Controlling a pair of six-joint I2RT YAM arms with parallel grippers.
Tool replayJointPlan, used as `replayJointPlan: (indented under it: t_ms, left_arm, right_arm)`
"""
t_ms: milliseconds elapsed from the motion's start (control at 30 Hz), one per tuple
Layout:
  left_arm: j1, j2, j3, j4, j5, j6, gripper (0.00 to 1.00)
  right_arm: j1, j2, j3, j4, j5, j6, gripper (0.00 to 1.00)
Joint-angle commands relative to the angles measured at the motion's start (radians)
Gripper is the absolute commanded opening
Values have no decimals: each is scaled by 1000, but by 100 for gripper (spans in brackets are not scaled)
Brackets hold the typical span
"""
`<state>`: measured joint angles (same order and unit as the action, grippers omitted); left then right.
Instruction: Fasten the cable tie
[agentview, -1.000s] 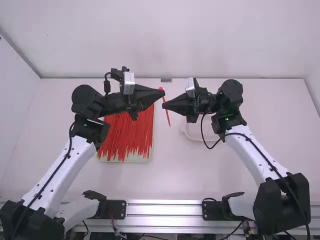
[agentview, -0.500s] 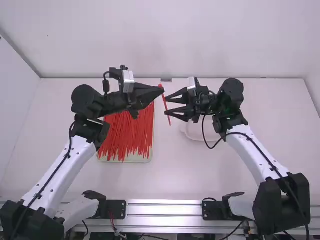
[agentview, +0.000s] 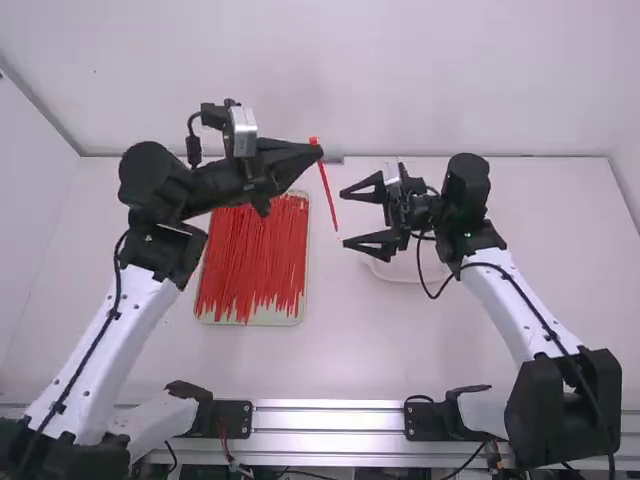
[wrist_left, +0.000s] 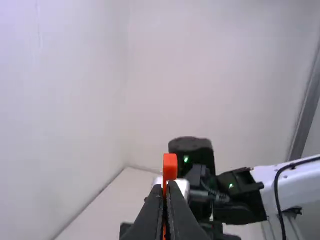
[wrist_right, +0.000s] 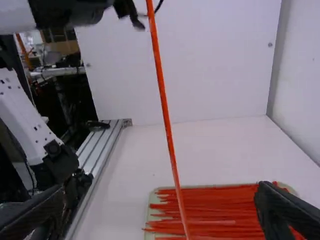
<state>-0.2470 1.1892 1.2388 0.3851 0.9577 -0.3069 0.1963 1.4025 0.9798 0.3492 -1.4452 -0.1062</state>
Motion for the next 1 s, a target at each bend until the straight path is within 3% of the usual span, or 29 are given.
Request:
replayJointPlan:
  t_ms: [0,367,667,733,800,833,967]
  left_arm:
    - [6,29,109,-46,51,49,2]
    - [6,268,420,-91,318,-75,2]
    - [8,346,468,-89,315,-167,2]
    - [4,346,468,-68,307,-192,2]
    - [2,343,468,-6,319,-233,2]
    - [2,340,468,23,328,-249,2]
    - [2,339,468,70,336,-290,2]
  right_arm:
    - [0,2,34,-29,-23,-85,100]
    - [5,2,34,-156,-3,-190,100]
    - [5,2,34,-147,2,-235,99]
    - [5,2,34,-145,3,-237,93]
    - [5,2,34,-143,3,-243,71]
    - [5,2,34,-135,3,-241,55]
    - [6,2,34,-117,7,-223,42]
